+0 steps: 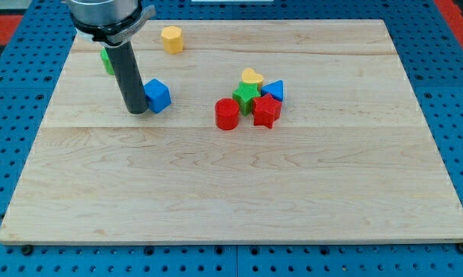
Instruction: Place the blue cube diagonally top left to the red circle
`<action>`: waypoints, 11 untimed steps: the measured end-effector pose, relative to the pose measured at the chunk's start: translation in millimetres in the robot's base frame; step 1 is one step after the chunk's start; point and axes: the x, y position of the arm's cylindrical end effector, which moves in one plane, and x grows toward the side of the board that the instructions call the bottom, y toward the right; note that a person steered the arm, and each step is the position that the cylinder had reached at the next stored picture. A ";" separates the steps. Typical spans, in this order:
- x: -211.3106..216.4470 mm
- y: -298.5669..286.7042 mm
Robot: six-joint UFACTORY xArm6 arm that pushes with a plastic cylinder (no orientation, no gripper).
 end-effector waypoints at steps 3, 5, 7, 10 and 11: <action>-28.3 -9.3; -40.9 4.4; -40.9 26.0; -55.9 49.3; -56.2 57.3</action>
